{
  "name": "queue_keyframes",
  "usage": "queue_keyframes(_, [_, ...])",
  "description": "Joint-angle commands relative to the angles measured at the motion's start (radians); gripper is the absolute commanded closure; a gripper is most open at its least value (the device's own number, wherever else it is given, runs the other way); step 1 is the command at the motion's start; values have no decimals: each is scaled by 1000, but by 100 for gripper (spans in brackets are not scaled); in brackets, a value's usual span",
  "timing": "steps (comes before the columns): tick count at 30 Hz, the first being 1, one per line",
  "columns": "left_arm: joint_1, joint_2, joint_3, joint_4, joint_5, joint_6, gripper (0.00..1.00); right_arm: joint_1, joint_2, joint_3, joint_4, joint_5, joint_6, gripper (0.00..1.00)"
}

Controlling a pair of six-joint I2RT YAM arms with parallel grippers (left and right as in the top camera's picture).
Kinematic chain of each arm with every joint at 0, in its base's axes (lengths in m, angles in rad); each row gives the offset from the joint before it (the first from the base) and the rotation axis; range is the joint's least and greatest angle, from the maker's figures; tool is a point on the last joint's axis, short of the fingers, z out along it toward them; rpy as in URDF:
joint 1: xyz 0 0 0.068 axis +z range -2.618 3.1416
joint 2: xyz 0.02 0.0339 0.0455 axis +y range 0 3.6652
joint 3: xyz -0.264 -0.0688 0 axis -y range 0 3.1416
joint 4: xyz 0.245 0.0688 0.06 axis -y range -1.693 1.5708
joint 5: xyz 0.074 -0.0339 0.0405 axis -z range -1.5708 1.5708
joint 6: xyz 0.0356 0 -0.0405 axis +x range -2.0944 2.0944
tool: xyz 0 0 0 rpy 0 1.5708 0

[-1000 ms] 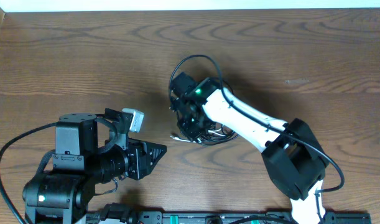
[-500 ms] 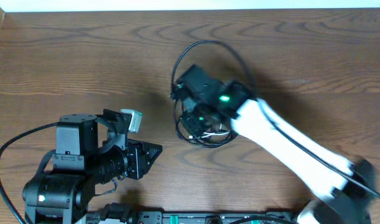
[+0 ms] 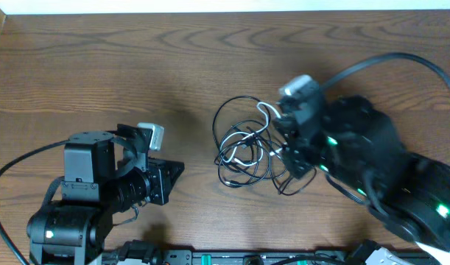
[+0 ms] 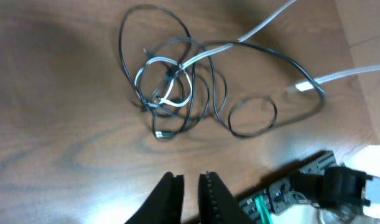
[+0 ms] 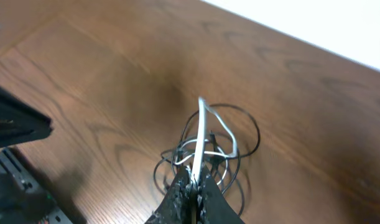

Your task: Untangle cables

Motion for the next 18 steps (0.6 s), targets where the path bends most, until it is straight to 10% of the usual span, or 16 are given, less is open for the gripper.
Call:
queue_keyframes(1, [-4, 8, -2, 34, -16, -41, 92, -10, -37, 9, -3, 33, 12, 99])
queue_keyframes(18, [-4, 101, -167, 137, -3, -9, 93, -9, -37, 8, -47, 9, 41, 99])
